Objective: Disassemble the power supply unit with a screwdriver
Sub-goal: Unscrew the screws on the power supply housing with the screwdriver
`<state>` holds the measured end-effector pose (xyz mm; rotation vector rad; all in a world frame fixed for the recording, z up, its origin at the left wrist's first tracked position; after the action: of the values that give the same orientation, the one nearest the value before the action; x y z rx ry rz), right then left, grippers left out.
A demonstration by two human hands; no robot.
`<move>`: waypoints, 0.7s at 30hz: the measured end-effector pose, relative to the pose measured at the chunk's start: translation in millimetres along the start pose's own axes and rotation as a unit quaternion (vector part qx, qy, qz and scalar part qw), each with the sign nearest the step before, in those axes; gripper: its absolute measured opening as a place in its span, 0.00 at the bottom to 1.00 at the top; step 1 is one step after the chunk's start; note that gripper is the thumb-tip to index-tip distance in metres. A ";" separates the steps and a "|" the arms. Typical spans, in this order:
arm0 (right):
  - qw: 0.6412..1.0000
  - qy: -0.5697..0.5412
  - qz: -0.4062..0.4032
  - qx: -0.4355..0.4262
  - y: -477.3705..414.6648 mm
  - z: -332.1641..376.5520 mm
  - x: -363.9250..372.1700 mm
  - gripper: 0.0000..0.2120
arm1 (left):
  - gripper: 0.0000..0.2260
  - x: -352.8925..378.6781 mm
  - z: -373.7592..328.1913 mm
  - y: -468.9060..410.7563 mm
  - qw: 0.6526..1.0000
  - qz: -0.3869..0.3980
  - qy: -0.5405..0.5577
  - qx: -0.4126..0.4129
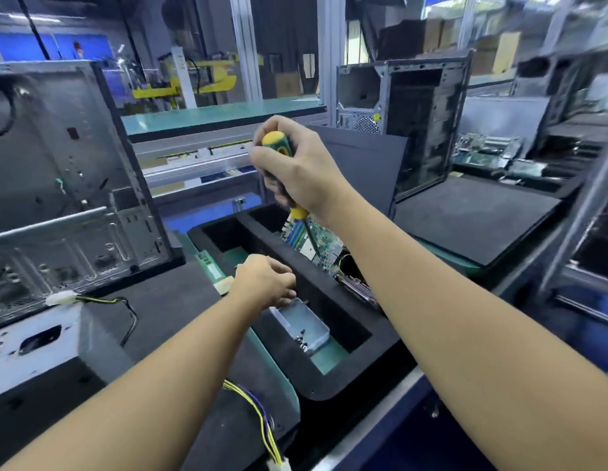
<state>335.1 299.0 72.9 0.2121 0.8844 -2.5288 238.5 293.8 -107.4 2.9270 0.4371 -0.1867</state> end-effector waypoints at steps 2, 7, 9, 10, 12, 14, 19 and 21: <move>1.000 0.009 0.002 0.005 2.0 -4.0 -3.9 0.06 | 0.08 -5.7 -1.3 -7.0 0.998 -0.045 -0.027 0.032; 1.000 -0.016 0.000 -0.016 2.3 8.2 9.5 0.06 | 0.11 -32.9 -42.7 7.4 0.979 -0.072 -0.137 0.131; 0.999 -0.039 0.009 -0.032 1.7 19.4 26.0 0.06 | 0.11 -41.8 -62.8 20.4 0.967 -0.038 -0.207 0.145; 0.998 -0.049 0.016 -0.040 1.4 26.2 36.1 0.07 | 0.11 -48.6 -74.3 28.4 0.957 -0.025 -0.240 0.159; 0.996 -0.067 0.025 -0.058 0.3 40.9 57.7 0.07 | 0.14 -69.2 -97.8 50.1 0.930 -0.026 -0.309 0.195; 0.992 -0.087 0.034 -0.080 -1.4 58.4 80.0 0.08 | 0.12 -99.9 -115.7 74.8 0.909 -0.050 -0.350 0.222; 0.973 -0.184 0.093 -0.104 -6.1 102.4 142.9 0.10 | 0.10 -231.4 -110.5 131.2 0.900 -0.206 -0.333 0.194; 0.965 -0.209 0.112 -0.112 -7.7 121.2 169.8 0.10 | 0.11 -289.6 -82.9 154.0 0.908 -0.256 -0.307 0.129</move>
<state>181.4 167.1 123.5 -0.2714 0.9046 -2.1289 18.0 84.3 40.6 2.6917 1.1103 -1.2713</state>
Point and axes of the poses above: each hand's wrist, its own y-axis away from the middle knuckle, its own x-axis out of the palm, z = x × y, the point moved 7 cm from there along -y, towards the middle knuckle, and after that the axes turned 14 degrees about y, right-handed, at the moved point
